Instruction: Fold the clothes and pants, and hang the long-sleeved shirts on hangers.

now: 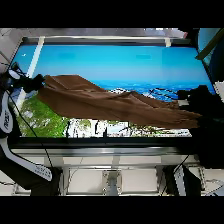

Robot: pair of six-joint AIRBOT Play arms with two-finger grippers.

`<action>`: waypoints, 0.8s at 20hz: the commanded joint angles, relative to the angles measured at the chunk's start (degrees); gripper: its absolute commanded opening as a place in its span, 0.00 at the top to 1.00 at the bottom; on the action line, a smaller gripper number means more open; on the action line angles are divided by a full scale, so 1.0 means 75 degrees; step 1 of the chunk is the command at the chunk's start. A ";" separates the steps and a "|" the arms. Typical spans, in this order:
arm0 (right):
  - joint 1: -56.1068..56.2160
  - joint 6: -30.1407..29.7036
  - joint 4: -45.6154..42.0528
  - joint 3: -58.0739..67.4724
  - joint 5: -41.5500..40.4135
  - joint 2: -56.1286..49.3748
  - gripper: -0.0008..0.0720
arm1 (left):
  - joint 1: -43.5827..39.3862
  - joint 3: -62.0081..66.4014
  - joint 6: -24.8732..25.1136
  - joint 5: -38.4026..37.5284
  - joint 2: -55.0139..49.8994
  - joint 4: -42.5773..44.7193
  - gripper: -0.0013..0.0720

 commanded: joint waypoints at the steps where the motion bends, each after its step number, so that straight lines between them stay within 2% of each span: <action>1: -0.0224 -0.0079 -0.1122 0.1154 0.0938 0.0052 0.96 | 0.0195 -0.0221 0.0988 -0.1603 0.1349 0.0038 0.97; 3: -0.0577 -0.0312 -0.0822 0.0938 0.1102 0.0189 0.96 | 0.0323 -0.1212 0.0985 -0.1693 0.2428 0.0289 0.97; 5: -0.0860 -0.0402 -0.0953 0.0335 0.1070 0.0277 0.96 | 0.0536 -0.2704 0.0857 -0.1696 0.3576 0.1008 0.97; 7: -0.1128 -0.0635 -0.0979 -0.0385 0.1070 0.0268 0.96 | 0.1029 -0.4368 0.0635 -0.1533 0.4701 0.1361 0.97; 10: -0.1612 -0.0883 -0.1594 -0.1428 0.0871 0.0268 0.96 | 0.2098 -0.6473 0.0641 -0.1285 0.5925 0.1358 0.97; 13: -0.2267 -0.0877 -0.1982 -0.1612 0.0647 0.0017 0.96 | 0.3144 -0.7487 0.0641 -0.0819 0.6344 0.1361 0.97; 16: -0.2556 -0.0799 -0.1920 -0.1612 0.0458 -0.0396 0.96 | 0.3681 -0.7563 0.0644 -0.0446 0.6149 0.1355 0.97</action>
